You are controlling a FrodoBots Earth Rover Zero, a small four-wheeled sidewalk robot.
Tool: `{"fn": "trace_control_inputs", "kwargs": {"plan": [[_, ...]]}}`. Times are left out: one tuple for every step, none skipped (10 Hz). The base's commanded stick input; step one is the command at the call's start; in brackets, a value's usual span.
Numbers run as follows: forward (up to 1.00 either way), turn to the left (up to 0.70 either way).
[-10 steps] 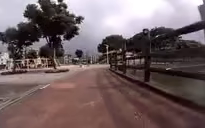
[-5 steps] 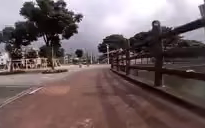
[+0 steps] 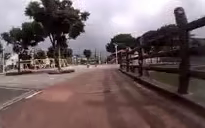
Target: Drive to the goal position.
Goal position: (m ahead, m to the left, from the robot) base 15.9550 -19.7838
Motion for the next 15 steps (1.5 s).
{"fn": "trace_control_inputs", "kwargs": {"plan": [[1.00,0.00],[1.00,0.00],[1.00,0.00],[1.00,0.00],[1.00,0.00],[1.00,0.00],[1.00,0.00],[1.00,0.00],[1.00,0.00],[1.00,0.00],[1.00,0.28],[1.00,0.00],[1.00,0.00],[1.00,0.00],[1.00,0.00]]}}
